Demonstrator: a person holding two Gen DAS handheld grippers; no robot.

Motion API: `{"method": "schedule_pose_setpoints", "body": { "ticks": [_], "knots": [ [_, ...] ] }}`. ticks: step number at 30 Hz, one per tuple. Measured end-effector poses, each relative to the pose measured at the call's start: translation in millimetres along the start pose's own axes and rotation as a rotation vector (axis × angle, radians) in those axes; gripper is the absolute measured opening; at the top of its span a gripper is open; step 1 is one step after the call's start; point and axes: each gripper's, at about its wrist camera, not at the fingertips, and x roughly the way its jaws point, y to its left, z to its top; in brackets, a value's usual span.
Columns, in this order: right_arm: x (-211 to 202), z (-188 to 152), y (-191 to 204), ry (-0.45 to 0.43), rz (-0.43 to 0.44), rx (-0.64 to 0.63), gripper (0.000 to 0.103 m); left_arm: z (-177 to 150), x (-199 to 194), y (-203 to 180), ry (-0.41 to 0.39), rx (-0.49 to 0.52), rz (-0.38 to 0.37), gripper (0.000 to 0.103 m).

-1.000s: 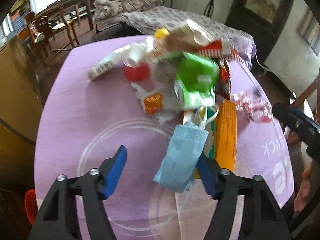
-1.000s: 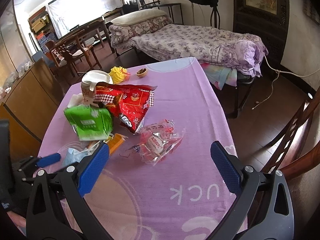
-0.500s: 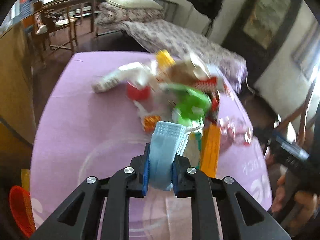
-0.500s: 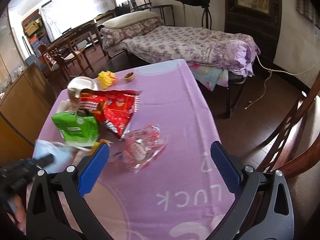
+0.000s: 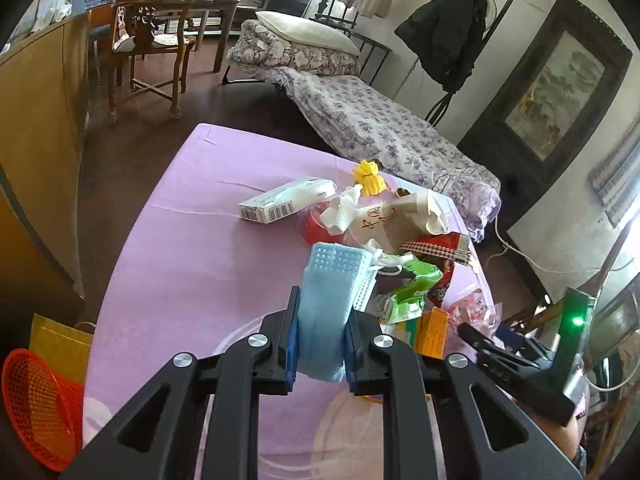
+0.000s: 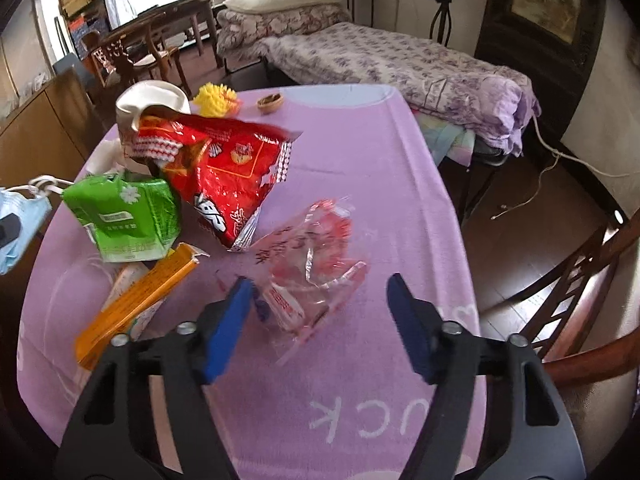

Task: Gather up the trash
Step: 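Grasp the blue face mask with the left tool while the right tool grasps the clear wrapper, then carry mask and wrapper to the red wastebasket and open both tools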

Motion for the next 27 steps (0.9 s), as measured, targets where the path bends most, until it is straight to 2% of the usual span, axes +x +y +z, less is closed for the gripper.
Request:
{"method": "schedule_pose_setpoints", "body": {
  "ticks": [1,2,7,13,17,20,23,25,27],
  "knots": [
    [1,-1,-2,0.006,0.012,0.013,0.039,-1,-2,1,-0.002,0.002,-0.004,0.018],
    [1,-2,-4,0.008,0.022,0.023,0.036,-2,-3,1,-0.004,0.004,-0.006,0.018],
    [-18,-7,-5,-0.057,0.071,0.064,0.034,-1,-7,3,-0.028,-0.004,-0.014,0.018],
    [-45,-15,6,-0.144,0.047,0.048,0.034,-11,-22,3,-0.042,-0.008,-0.059,0.018],
    [-75,-20,15,-0.234,0.055,0.031,0.034,-27,-50,9,-0.075,-0.015,-0.076,0.018],
    [-101,-20,30,-0.310,0.069,0.008,0.034,-40,-87,27,-0.145,-0.038,-0.082,0.018],
    [-129,-19,58,-0.372,0.129,-0.036,0.034,-50,-117,50,-0.194,-0.070,-0.059,0.018],
    [-142,-20,84,-0.371,0.199,-0.093,0.034,-58,-136,71,-0.217,-0.100,-0.023,0.018],
    [-151,-21,126,-0.341,0.283,-0.200,0.034,-67,-151,97,-0.226,-0.140,0.026,0.018]
  ]
}}
